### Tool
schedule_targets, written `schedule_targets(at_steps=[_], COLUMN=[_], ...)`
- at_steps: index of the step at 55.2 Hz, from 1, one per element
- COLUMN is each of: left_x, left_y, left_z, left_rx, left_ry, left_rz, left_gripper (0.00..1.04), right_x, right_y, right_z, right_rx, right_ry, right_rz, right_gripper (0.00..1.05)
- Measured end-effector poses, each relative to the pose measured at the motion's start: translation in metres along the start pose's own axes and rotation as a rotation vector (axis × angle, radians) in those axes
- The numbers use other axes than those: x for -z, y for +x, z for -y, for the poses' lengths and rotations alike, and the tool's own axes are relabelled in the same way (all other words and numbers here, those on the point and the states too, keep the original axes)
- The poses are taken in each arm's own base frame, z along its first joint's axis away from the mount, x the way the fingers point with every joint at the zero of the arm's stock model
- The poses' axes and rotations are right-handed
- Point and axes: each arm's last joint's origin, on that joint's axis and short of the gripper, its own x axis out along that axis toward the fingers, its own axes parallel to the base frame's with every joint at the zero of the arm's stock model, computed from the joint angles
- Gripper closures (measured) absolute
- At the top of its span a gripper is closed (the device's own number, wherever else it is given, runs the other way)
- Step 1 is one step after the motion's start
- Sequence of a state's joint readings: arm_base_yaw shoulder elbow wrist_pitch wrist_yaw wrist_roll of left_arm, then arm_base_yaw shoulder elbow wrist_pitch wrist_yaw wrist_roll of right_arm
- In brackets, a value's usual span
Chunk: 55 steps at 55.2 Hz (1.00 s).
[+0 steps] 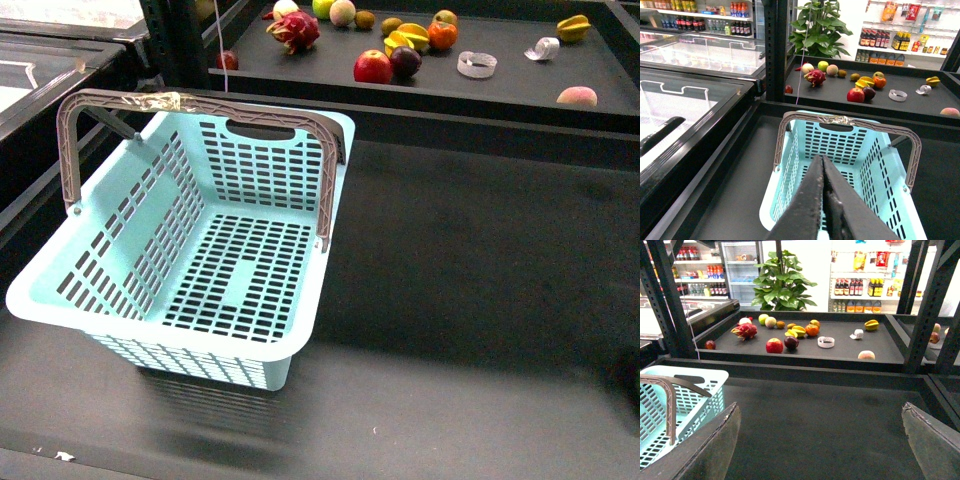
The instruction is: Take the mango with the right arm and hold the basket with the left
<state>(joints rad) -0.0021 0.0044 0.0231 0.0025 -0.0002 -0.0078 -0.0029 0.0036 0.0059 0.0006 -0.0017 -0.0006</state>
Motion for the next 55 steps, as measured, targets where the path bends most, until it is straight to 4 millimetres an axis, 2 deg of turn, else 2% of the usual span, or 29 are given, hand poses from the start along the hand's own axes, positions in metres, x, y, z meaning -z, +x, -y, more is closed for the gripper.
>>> schedule_targets(at_steps=[3,19,24,40,41,42,44,48,51,55], left_x=[0.0,0.0,0.0,0.0,0.002,0.004,0.006,0.013,0.015,0.016], left_y=[0.0,0.0,0.0,0.0,0.001,0.002,0.005,0.011,0.017,0.03], left_z=[0.0,0.0,0.0,0.0,0.001,0.001,0.001,-0.004,-0.009,-0.015], left_rx=[0.0,0.0,0.0,-0.018,-0.049,-0.181,-0.296,-0.569,-0.645,-0.663], left_ry=[0.0,0.0,0.001,-0.008,-0.036,-0.085,-0.158,-0.309,-0.433,-0.557], left_rz=[0.0,0.0,0.0,-0.006,-0.033,-0.084,-0.116,-0.114,-0.085,-0.066], left_gripper=[0.85,0.24,0.08,0.08,0.08,0.08,0.08,0.08,0.08,0.08], right_x=[0.0,0.0,0.0,0.0,0.0,0.0,0.0,0.0,0.0,0.0], right_y=[0.0,0.0,0.0,0.0,0.0,0.0,0.0,0.0,0.0,0.0], right_z=[0.0,0.0,0.0,0.0,0.0,0.0,0.0,0.0,0.0,0.0], right_rx=[0.0,0.0,0.0,0.0,0.0,-0.001,-0.001,-0.004,0.0,-0.005], right_ry=[0.0,0.0,0.0,0.0,0.0,0.0,0.0,0.0,0.0,0.0], right_rz=[0.0,0.0,0.0,0.0,0.0,0.0,0.0,0.0,0.0,0.0], right_gripper=[0.08,0.08,0.08,0.08,0.08,0.08,0.08,0.08,0.08,0.08])
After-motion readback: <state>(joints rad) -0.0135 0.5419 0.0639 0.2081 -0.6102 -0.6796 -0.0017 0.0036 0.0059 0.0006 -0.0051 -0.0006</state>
